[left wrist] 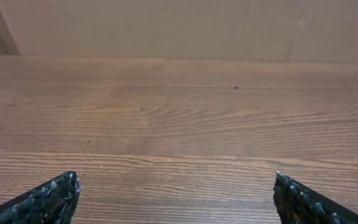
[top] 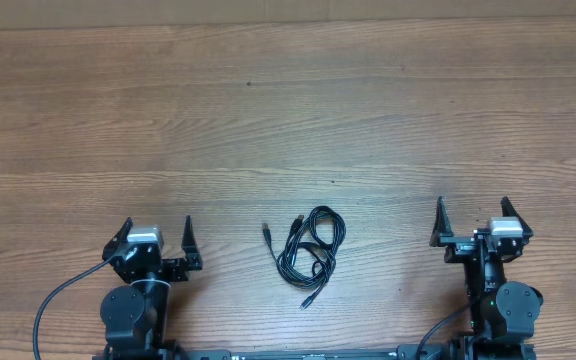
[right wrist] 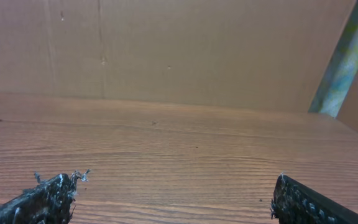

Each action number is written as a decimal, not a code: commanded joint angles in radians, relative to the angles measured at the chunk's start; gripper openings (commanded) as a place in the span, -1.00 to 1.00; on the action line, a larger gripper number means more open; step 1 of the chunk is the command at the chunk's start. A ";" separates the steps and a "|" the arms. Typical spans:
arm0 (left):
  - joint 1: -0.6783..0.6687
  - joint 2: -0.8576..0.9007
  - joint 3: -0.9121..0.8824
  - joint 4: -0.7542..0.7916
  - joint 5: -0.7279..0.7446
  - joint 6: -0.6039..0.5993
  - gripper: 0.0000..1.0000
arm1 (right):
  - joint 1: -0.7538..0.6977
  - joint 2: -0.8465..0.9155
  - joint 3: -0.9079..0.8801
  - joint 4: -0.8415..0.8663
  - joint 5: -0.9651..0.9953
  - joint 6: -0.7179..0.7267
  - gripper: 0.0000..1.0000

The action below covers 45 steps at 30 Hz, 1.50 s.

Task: Untangle cables
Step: 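Raise the left gripper and move it toward the black cable bundle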

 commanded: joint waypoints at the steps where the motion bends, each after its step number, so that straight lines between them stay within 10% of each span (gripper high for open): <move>1: 0.010 -0.005 0.037 -0.003 0.023 -0.009 0.99 | 0.003 -0.002 -0.010 0.005 0.009 0.004 1.00; 45: 0.000 0.965 0.500 -0.172 0.076 0.055 1.00 | 0.003 -0.002 -0.010 0.005 0.009 0.003 1.00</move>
